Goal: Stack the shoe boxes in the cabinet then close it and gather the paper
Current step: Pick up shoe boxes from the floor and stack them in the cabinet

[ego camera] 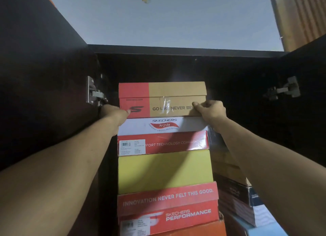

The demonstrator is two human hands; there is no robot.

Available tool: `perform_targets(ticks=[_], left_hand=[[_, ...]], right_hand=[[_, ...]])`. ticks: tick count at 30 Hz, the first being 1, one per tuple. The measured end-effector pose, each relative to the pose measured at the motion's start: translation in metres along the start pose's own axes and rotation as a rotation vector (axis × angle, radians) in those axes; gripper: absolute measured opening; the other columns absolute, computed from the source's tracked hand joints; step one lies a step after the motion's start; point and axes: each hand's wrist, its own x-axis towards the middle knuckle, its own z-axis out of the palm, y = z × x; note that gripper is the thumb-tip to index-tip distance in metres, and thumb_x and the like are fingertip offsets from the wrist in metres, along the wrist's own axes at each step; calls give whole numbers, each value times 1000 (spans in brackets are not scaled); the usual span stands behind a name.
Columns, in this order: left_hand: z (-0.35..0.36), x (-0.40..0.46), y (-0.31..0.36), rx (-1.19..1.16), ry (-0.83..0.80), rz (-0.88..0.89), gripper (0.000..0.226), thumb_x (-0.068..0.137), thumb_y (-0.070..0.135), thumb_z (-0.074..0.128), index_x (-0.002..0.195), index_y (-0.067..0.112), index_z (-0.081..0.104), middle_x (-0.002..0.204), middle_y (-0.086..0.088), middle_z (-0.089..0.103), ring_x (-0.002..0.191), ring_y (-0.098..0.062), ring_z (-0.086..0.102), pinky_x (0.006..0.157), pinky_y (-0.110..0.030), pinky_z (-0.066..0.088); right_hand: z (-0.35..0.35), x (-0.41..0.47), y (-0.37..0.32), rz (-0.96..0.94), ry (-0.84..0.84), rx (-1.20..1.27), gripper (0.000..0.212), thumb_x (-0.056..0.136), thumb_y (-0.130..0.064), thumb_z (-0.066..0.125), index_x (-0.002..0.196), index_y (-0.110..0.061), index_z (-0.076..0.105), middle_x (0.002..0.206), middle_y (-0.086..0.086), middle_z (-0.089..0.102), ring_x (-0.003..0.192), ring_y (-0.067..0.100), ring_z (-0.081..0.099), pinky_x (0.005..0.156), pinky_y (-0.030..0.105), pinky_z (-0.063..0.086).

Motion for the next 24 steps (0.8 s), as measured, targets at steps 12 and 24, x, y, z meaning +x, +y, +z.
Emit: perform_targets(ticks=[12, 24], left_hand=[[4, -1, -13, 187, 135, 183, 21, 87, 11, 70, 104, 0, 71, 106, -17, 72, 91, -33, 69, 81, -36, 55], [38, -35, -24, 385, 278, 419, 62, 78, 19, 67, 134, 5, 45, 147, -19, 39, 137, -37, 35, 112, -47, 30]], right_hand=[[1, -6, 7, -32, 38, -146, 22, 90, -31, 67, 98, -12, 75, 98, 10, 68, 93, 26, 64, 80, 34, 56], [-22, -31, 15, -66, -96, -221, 38, 91, -26, 61, 126, -11, 52, 114, 4, 62, 95, 20, 61, 77, 33, 57]])
